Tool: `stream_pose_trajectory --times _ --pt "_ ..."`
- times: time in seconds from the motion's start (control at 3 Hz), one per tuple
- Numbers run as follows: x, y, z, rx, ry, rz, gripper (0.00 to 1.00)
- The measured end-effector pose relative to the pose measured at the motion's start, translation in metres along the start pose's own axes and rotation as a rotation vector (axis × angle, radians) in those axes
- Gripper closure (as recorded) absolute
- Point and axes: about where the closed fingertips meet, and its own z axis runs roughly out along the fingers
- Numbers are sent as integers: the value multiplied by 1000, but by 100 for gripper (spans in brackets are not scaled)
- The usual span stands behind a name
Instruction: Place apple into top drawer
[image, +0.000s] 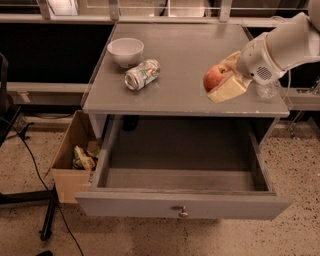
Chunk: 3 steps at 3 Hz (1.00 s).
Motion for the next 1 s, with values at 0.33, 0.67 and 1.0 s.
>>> stream_pose_trajectory --times 0.33,0.67,1.0 --pt "0 0 0 0 0 0 100" --pt "-2 15 -9 -9 9 -21 100" --pt "-1 40 -17 -30 13 -34 100"
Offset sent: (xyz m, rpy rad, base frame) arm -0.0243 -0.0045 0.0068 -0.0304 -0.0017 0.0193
